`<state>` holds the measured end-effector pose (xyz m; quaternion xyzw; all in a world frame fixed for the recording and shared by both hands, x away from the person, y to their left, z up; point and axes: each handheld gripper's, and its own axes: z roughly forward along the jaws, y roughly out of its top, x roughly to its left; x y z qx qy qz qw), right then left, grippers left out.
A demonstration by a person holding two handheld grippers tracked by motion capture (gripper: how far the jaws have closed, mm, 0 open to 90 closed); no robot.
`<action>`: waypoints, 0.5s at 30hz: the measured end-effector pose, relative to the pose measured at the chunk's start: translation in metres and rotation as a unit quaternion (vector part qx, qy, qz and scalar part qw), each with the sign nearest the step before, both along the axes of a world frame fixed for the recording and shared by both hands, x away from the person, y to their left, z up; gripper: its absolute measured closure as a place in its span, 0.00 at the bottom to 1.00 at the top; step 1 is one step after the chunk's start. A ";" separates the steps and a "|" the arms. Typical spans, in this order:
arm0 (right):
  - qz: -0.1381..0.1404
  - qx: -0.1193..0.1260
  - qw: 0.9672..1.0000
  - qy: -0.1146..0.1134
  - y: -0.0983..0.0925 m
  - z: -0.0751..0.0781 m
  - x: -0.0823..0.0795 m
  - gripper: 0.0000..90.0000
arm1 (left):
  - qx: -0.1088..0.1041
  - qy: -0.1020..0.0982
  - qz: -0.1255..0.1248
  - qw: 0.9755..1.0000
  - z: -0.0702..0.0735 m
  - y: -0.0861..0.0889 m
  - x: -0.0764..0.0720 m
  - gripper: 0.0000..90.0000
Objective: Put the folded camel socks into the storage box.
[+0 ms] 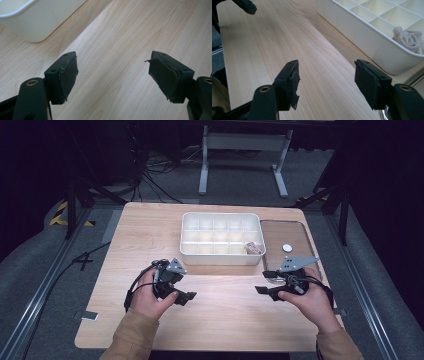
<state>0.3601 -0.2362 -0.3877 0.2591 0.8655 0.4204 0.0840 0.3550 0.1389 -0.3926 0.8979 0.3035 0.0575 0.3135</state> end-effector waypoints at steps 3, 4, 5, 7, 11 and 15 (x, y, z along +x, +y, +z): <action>0.017 -0.014 1.000 -0.002 0.004 -0.021 -0.004 0.41 | -0.001 0.000 -0.001 1.000 -0.002 0.000 0.000 0.27; 0.017 -0.014 1.000 -0.002 0.004 -0.021 -0.004 0.41 | -0.001 0.000 -0.001 1.000 -0.002 0.000 0.000 0.27; 0.017 -0.015 1.000 -0.005 0.005 -0.025 -0.005 0.41 | -0.003 0.000 -0.003 1.000 -0.002 0.000 0.000 0.27; 0.023 -0.011 1.000 0.000 0.007 -0.037 -0.006 0.40 | -0.001 -0.001 -0.002 1.000 -0.003 0.001 0.001 0.27; 0.032 -0.022 0.999 0.000 0.011 -0.048 -0.009 0.40 | -0.005 -0.003 -0.003 1.000 -0.008 0.003 0.001 0.26; 0.040 -0.017 0.999 -0.012 0.016 -0.059 -0.010 0.40 | -0.017 -0.015 0.006 1.000 -0.012 0.005 0.000 0.26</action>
